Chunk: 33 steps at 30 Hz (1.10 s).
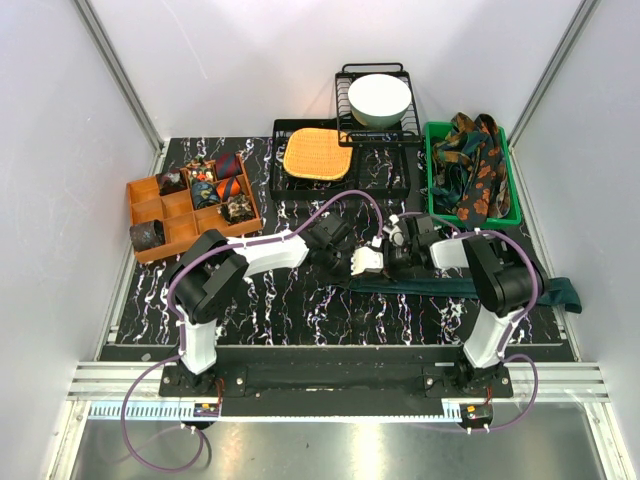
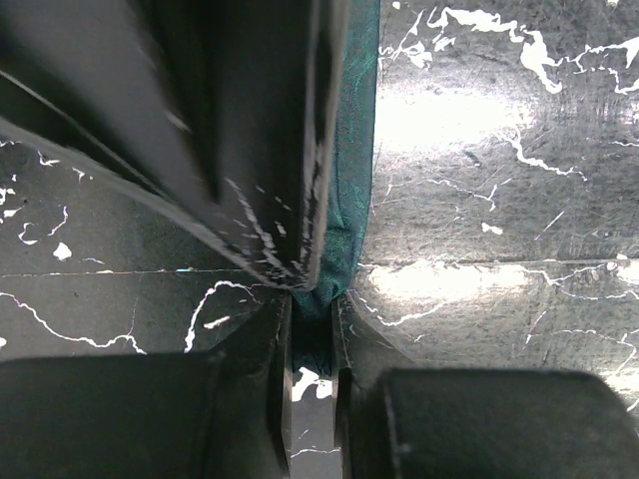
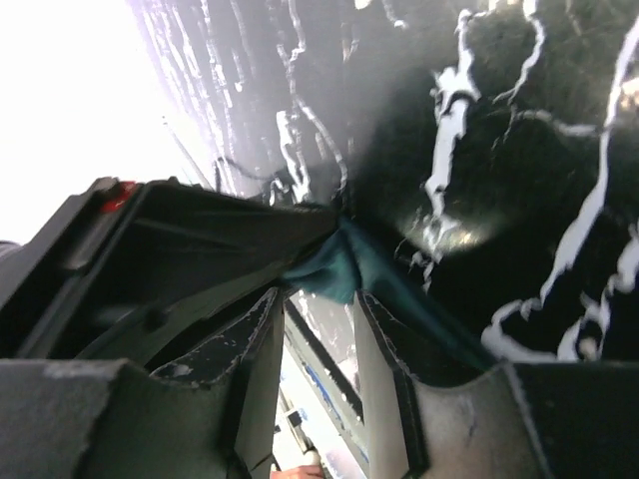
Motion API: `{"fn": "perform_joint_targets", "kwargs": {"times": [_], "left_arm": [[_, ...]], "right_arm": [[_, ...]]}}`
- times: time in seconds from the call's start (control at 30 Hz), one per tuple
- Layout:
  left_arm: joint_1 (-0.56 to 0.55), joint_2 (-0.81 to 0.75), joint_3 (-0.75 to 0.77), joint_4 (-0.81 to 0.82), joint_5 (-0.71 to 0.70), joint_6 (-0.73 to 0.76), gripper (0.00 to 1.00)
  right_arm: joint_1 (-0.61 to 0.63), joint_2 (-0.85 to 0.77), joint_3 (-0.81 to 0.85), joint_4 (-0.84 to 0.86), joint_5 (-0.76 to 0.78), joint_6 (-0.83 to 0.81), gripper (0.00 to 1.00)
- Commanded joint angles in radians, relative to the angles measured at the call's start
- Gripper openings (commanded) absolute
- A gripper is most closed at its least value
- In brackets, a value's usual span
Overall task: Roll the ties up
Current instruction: Roll the tie at the center of the board.
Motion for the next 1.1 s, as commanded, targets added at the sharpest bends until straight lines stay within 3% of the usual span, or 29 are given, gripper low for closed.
{"fn": "perform_joint_targets", "kwargs": {"times": [0.0, 0.23, 0.43, 0.5, 0.6, 0.63, 0.73, 0.77, 0.8, 0.97, 1.07], "left_arm": [[0.004, 0.033, -0.001, -0.074, -0.049, -0.018, 0.00], [0.007, 0.046, -0.005, -0.064, -0.045, -0.029, 0.00], [0.012, 0.047, -0.010, -0.060, -0.034, -0.037, 0.00], [0.015, 0.050, -0.010, -0.055, -0.032, -0.038, 0.00], [0.018, 0.058, -0.011, -0.054, -0.022, -0.043, 0.00], [0.017, 0.058, -0.016, -0.052, -0.020, -0.043, 0.00], [0.018, 0.047, -0.028, -0.040, -0.014, -0.050, 0.01], [0.018, 0.047, -0.030, -0.035, -0.014, -0.052, 0.03], [0.020, 0.044, -0.030, -0.035, -0.011, -0.055, 0.06], [0.044, 0.012, -0.082, 0.024, 0.035, -0.076, 0.45], [0.064, -0.023, -0.131, 0.112, 0.069, -0.095, 0.56]], "right_arm": [[0.033, 0.038, -0.011, 0.152, 0.003, 0.048, 0.40], [0.057, 0.061, -0.028, 0.200, 0.013, 0.039, 0.42], [0.064, 0.097, -0.007, 0.160, 0.003, 0.026, 0.39], [0.066, 0.099, -0.004, 0.153, 0.009, 0.021, 0.28], [0.066, 0.113, 0.012, 0.120, 0.024, 0.003, 0.20], [0.066, 0.117, 0.016, 0.108, 0.024, -0.007, 0.12], [0.066, 0.125, 0.036, 0.053, 0.030, -0.034, 0.00], [0.064, 0.122, 0.045, 0.022, 0.039, -0.054, 0.00], [0.066, 0.119, 0.049, 0.011, 0.046, -0.062, 0.00], [0.057, 0.119, 0.070, -0.076, 0.095, -0.109, 0.00], [0.055, 0.134, 0.087, -0.134, 0.122, -0.126, 0.00]]}}
